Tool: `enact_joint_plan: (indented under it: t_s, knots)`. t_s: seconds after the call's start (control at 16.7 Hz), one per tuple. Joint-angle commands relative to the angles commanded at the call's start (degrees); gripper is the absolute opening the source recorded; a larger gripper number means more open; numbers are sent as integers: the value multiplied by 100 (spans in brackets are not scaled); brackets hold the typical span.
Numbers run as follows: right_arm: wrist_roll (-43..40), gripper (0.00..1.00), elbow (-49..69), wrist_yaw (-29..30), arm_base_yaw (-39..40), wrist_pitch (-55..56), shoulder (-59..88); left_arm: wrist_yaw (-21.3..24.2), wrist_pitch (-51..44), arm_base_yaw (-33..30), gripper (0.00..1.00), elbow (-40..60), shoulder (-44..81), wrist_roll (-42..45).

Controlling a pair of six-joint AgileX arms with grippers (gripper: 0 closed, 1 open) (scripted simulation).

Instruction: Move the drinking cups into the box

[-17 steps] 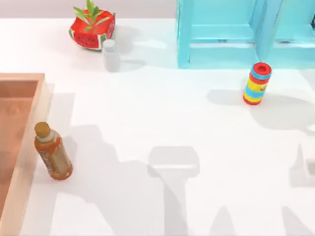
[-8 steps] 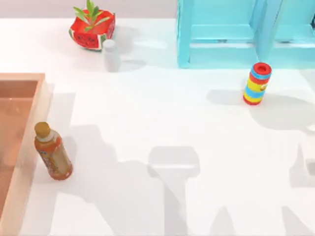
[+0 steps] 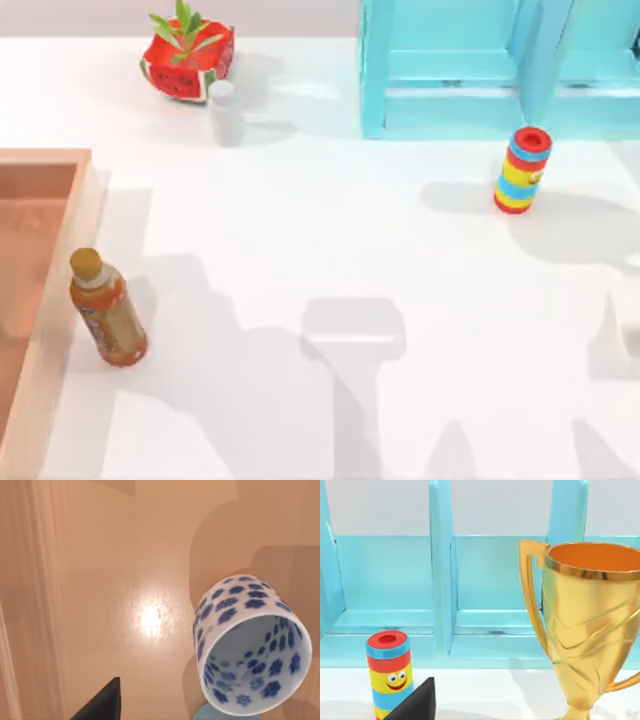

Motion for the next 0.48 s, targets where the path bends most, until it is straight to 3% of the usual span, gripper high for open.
enact_joint_plan:
  t_s: [0.48]
  knots:
    - [0, 100, 0, 0, 0, 0, 0, 19, -1786, -5, 100, 1864, 85, -22]
